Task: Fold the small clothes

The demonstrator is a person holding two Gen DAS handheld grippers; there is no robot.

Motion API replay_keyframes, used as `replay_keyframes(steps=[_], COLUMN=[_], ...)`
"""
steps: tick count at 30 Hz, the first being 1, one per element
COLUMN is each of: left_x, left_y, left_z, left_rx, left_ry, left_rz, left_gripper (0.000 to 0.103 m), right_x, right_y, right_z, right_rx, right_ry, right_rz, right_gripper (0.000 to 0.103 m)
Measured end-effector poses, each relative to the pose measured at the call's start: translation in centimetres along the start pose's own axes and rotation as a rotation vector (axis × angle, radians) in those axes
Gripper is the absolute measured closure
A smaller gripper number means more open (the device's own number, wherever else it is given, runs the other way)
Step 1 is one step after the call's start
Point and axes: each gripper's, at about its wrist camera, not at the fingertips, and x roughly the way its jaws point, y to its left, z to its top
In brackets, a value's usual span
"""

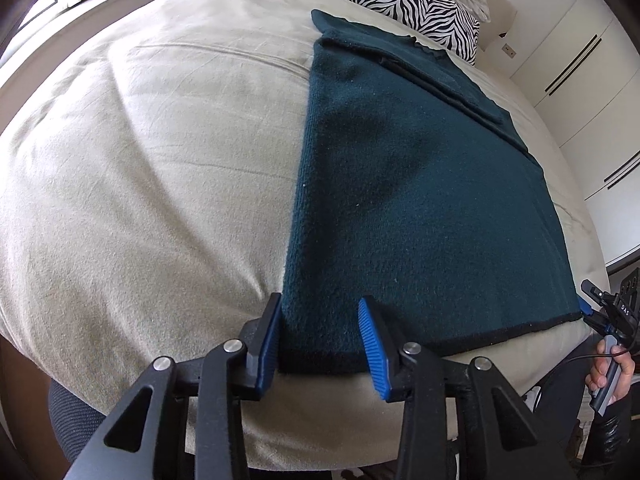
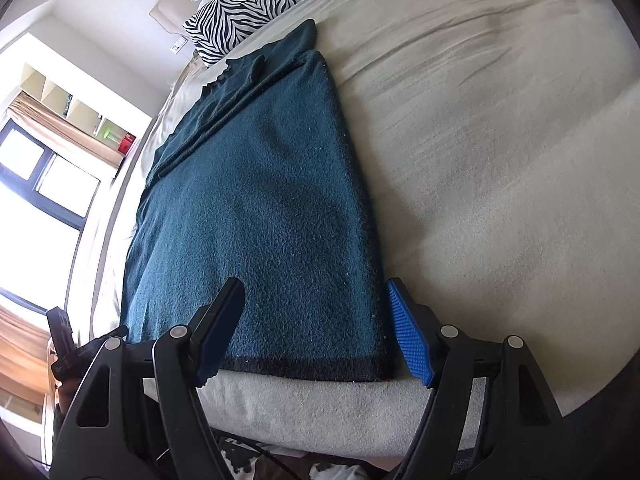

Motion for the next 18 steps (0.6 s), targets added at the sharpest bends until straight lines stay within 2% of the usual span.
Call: replay_keyframes(steps=[5, 12, 13, 16, 18], left_x=[0.1, -0.2, -0.2, -0.5, -1.0], left_y=[0.4, 1.0, 1.1, 1.2, 1.4], left_z=[0.0, -0.1, -0.1, -0.1, -0.1], left_rx=[-0.023, -0.063, -0.070, -0.087, -0.100], left_ry=[0.005, -0.002, -0.003, -0.006, -0.011], left_rz=[-0.030, -0.072, -0.079, -0.099, -0.121], left_gripper=[0.091, 0.095, 0.095, 0.095, 0.096], right_x=[-0.3, -0.3, 0.0, 0.7, 0.8], right_y=[-0.7, -1.8, -1.8, -1.8, -1.9], right_z=[-0.1, -0.2, -0.1, -0.2, -0.3], right_rx=[0.034, 0.089, 0.087, 0.085, 0.088], right_ry=[0.028, 0.050, 0.056, 0.084, 0.088], right_rz=[0.012, 0.039, 0.036, 0.037, 0.044], right_gripper=[0.045, 0.046, 0.051, 0.076, 0.087])
